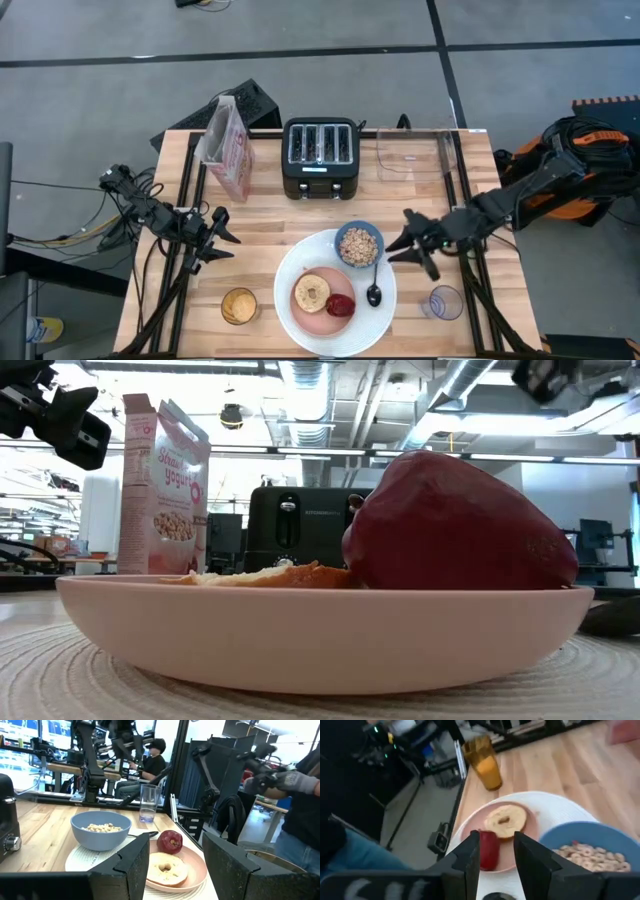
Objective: Arrange a breakfast setting
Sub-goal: Return to Home Position
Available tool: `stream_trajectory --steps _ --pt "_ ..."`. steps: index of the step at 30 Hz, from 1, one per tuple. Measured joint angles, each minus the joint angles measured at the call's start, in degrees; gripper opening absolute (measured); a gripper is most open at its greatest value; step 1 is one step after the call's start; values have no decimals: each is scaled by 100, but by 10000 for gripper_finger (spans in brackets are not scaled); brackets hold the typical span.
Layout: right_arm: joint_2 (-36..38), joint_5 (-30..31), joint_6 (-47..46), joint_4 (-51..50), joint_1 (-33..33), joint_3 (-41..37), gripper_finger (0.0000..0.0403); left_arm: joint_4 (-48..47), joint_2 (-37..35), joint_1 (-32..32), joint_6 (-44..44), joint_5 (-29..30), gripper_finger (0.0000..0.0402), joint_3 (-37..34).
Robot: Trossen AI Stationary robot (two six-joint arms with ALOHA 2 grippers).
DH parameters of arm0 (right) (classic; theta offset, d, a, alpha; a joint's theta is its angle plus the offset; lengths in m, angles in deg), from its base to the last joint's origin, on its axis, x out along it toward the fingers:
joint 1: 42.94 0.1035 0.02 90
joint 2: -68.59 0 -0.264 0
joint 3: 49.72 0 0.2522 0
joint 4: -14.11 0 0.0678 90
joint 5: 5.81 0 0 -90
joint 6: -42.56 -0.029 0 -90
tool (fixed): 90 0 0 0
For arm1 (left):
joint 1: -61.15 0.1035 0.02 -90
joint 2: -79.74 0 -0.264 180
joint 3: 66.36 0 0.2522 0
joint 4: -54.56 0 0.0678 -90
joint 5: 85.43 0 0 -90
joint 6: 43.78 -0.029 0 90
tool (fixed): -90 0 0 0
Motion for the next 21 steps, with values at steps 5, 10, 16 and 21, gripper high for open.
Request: stream_trajectory --steps 5,10,16,21 --pt "1084 -34 188 1324 195 -1299 139 1 1 0 -1 1 169 2" --pt "1846 -25 903 1939 482 -2262 139 1 1 1 -1 2 169 1" --pt "2425 -18 1071 2487 685 -3076 139 1 2 0 -1 0 169 0" --pt "2858 -18 1451 3091 787 -3700 139 1 2 2 -1 2 169 2"
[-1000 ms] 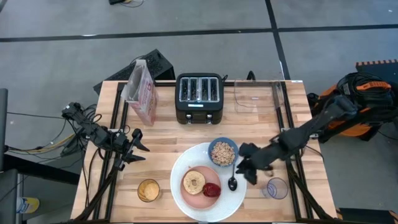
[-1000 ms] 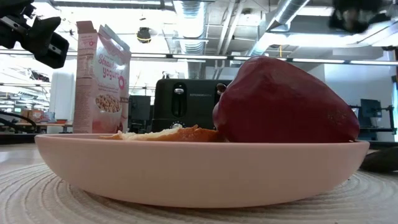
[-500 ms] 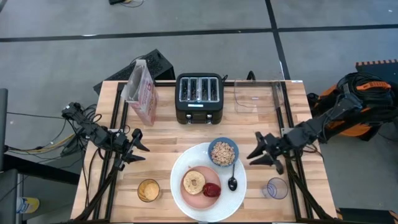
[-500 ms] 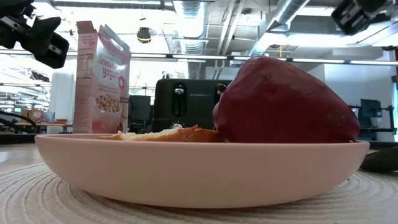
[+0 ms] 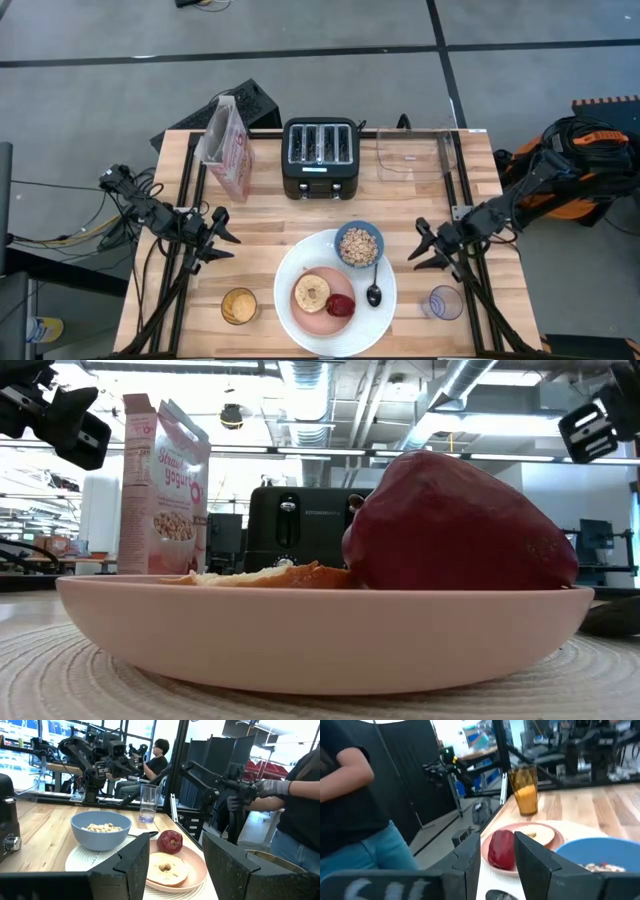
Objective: Arrange a breakfast setting
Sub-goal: Return to Home Position
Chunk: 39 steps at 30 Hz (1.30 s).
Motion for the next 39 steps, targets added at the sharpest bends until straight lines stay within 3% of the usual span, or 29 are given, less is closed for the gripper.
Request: stream_trajectory --steps 5,11,23,31,39 --pt "339 -4 517 534 87 -518 139 -1 -1 -2 1 0 169 -1" --pt "621 -2 710 -7 85 -552 139 -2 -2 -2 0 0 169 -2" --pt "707 0 -680 -1040 -324 -557 139 -2 -2 -1 1 0 169 -1" --pt "574 -149 391 -1482 -309 -561 139 -2 0 -1 1 0 169 0" --pt "543 -149 400 -1498 -313 -563 139 -2 -1 -1 2 0 169 0"
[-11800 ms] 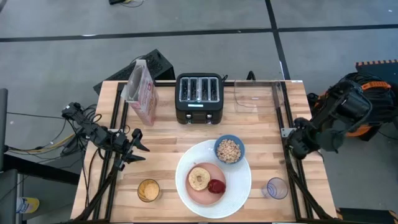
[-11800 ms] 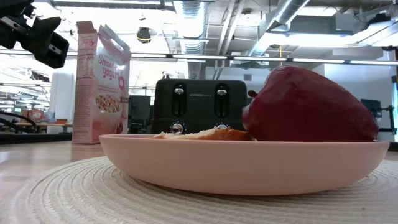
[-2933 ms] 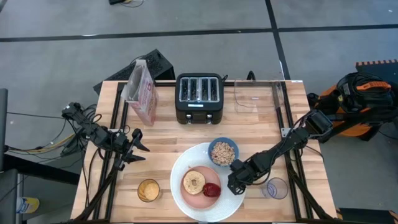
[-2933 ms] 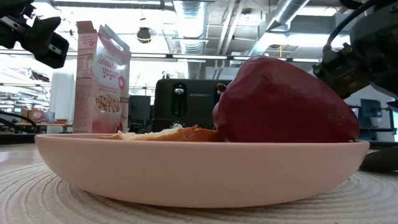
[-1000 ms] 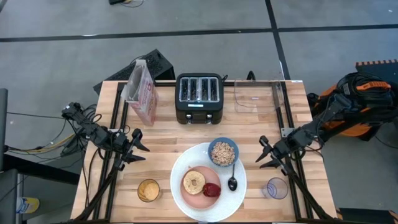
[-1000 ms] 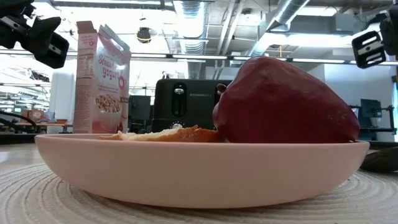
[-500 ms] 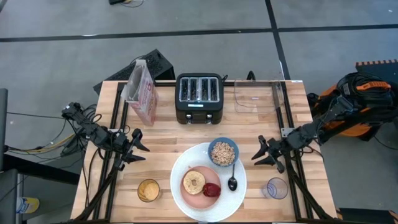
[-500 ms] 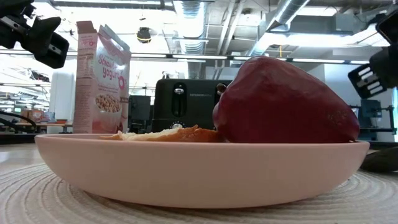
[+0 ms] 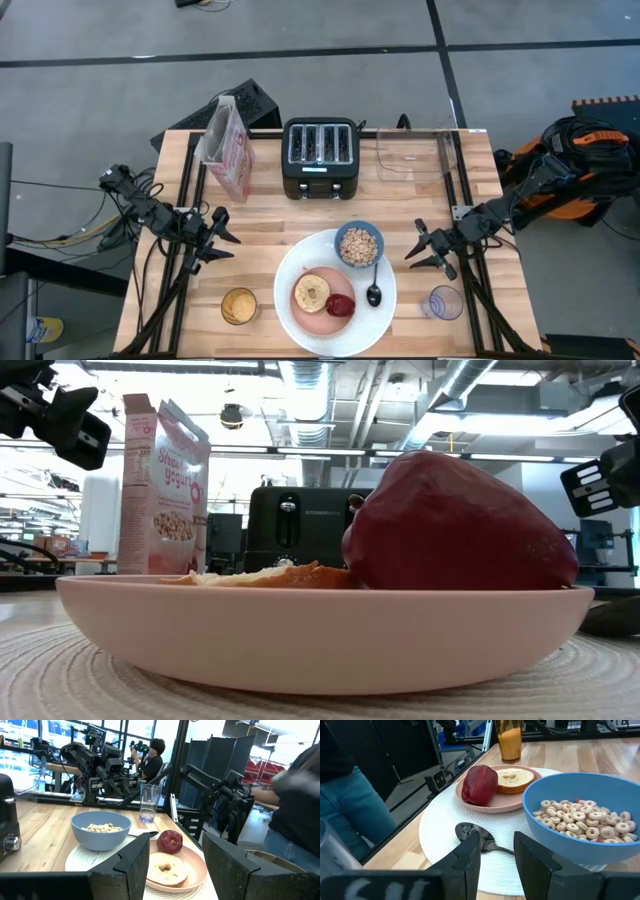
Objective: Arrange a breakfast setting
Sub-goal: Return to Home Position
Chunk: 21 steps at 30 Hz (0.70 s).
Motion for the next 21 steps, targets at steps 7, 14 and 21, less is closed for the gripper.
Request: stream_trajectory --steps 7,14,21 --pt "0 0 6 -9 0 -2 139 0 1 -2 -2 0 169 0" --pt "282 -6 5 -25 -66 -2 139 2 0 1 -2 1 169 -2" --pt "804 -2 6 -22 -629 -4 139 9 -4 21 -2 -63 169 -4"
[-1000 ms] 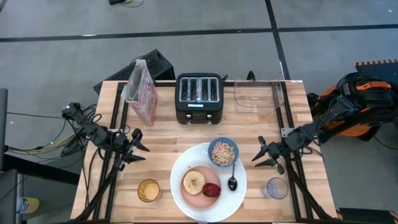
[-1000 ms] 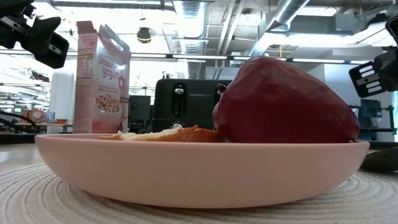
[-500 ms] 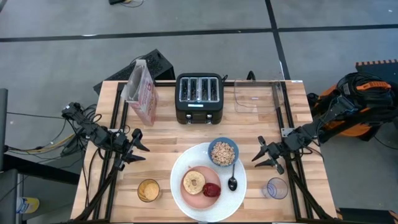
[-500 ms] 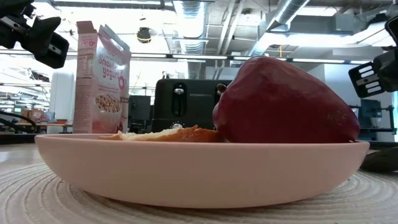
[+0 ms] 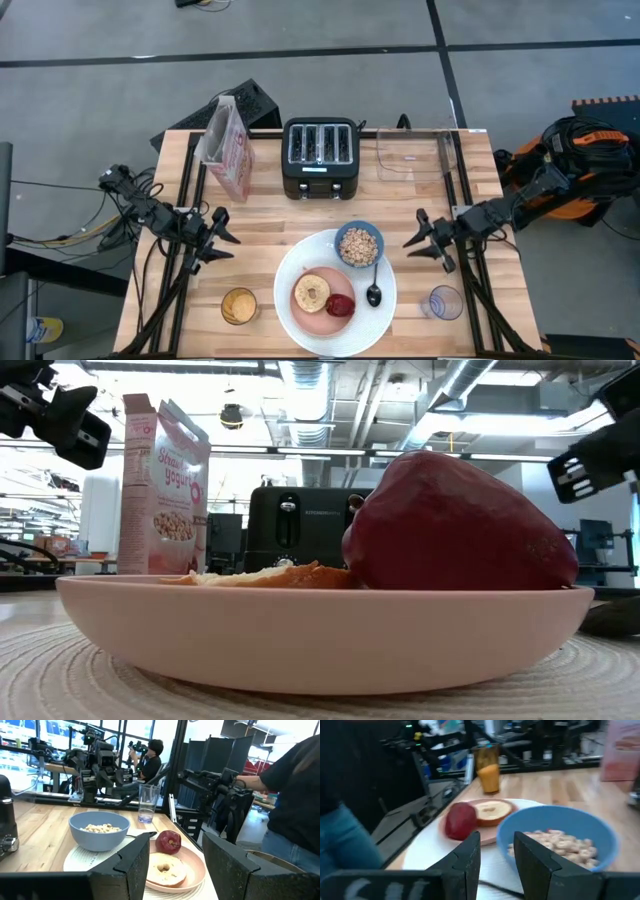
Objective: Arrange a breakfast setting
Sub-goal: Return to Home Position
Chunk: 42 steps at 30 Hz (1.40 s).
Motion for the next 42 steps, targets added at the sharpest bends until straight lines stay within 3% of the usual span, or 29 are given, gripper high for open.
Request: stream_trajectory --steps 13,21,27,42 --pt "76 2 -2 -2 -1623 -2 139 -4 495 953 0 -13 169 -2" --pt "419 2 -2 -2 -2321 -2 139 23 161 1367 0 -4 169 -2" --pt "907 2 -2 -2 -2682 -2 139 5 63 1503 0 -1 169 -4" --pt "914 2 -4 2 -2918 -4 139 15 -61 1706 2 31 169 -7"
